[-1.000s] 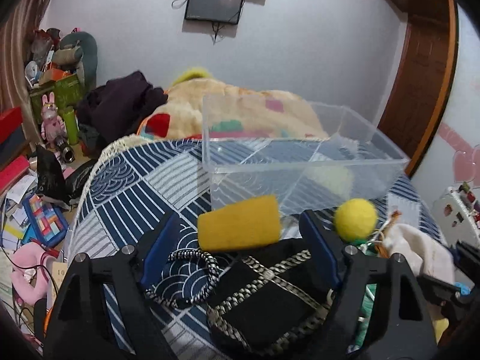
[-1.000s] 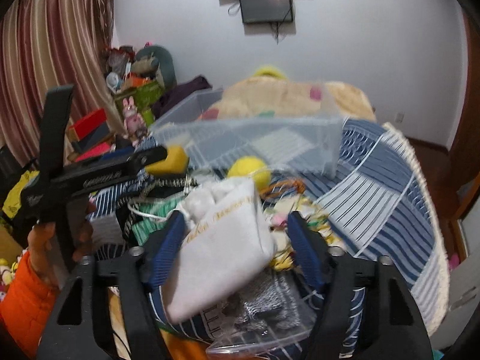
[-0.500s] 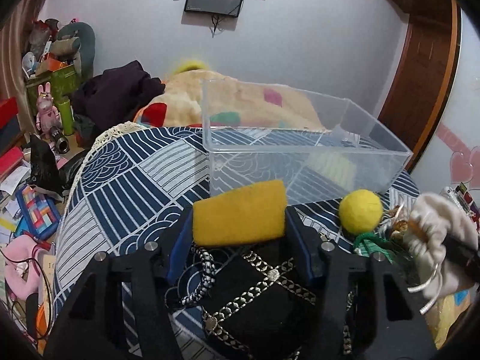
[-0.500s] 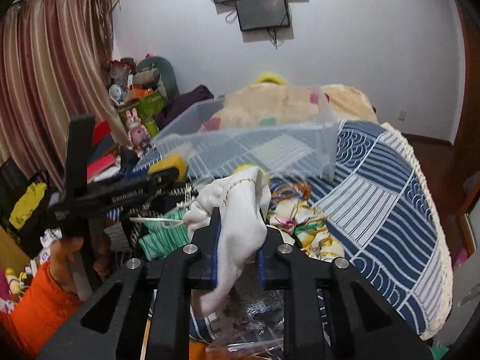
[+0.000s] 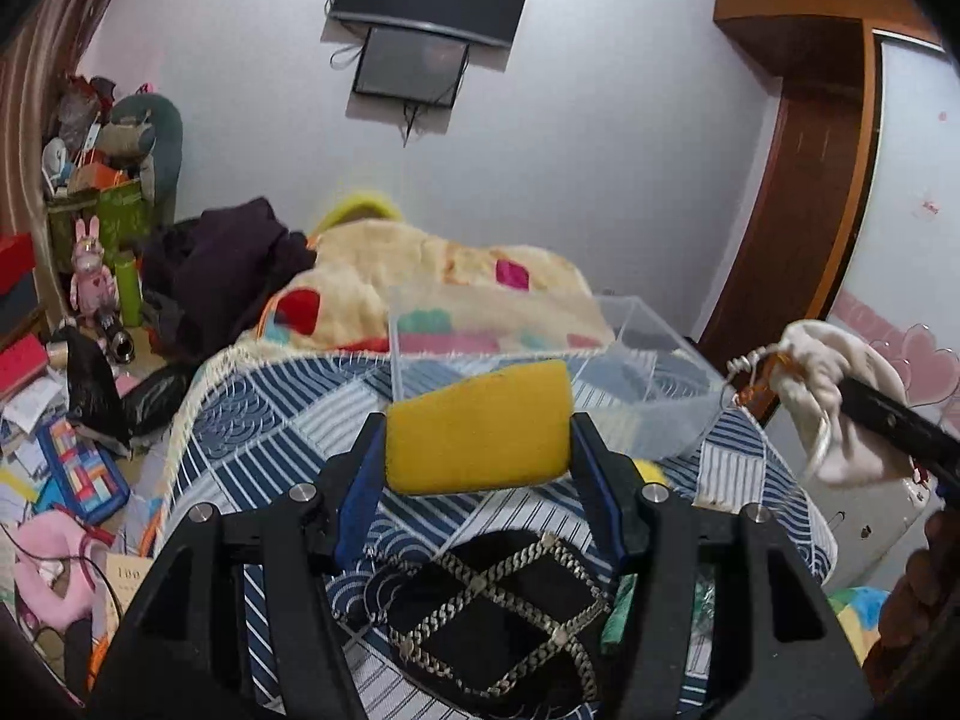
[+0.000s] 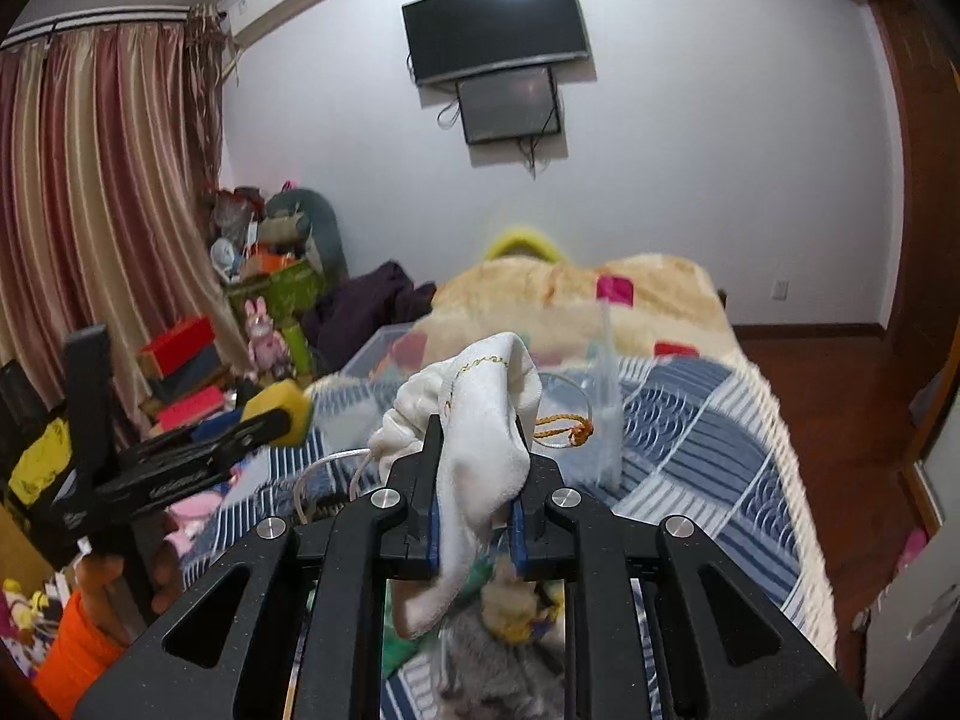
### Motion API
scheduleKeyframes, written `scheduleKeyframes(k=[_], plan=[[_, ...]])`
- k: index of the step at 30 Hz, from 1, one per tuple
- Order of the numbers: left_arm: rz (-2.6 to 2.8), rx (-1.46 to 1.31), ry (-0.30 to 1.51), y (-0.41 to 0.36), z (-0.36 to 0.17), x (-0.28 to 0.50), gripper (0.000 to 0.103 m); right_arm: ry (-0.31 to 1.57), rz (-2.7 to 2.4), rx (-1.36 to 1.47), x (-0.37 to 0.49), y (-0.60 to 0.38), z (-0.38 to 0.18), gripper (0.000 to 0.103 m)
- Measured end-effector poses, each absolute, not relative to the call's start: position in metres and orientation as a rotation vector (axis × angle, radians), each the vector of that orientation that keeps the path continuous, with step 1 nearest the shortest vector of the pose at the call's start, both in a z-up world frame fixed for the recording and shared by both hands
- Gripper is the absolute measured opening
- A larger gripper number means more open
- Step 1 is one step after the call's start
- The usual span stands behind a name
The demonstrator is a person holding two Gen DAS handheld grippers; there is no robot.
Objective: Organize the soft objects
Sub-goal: 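Carry the sponge with the left tool into the clear box while the right tool drops the bag in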
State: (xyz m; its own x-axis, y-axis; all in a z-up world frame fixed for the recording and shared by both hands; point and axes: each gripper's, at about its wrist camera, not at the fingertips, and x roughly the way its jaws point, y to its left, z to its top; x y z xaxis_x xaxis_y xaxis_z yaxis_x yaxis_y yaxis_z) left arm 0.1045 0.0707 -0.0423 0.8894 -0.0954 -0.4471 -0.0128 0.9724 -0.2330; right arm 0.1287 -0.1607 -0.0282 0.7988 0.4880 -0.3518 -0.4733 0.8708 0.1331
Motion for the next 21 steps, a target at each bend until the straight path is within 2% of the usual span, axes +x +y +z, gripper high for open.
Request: scheduleKeyframes(k=[11,21], plan=[[-0.072,-0.178,0.429,0.068,-0.003,0.129,0.059,0.316,0.477,-0.035,0.167,-0.143,0.011,0.015],[-0.127,-0.159,0.584,0.060,-0.018,0.195,0.059,0.470,0.463,-0.129,0.219,-0.109,-0.016,0.015]])
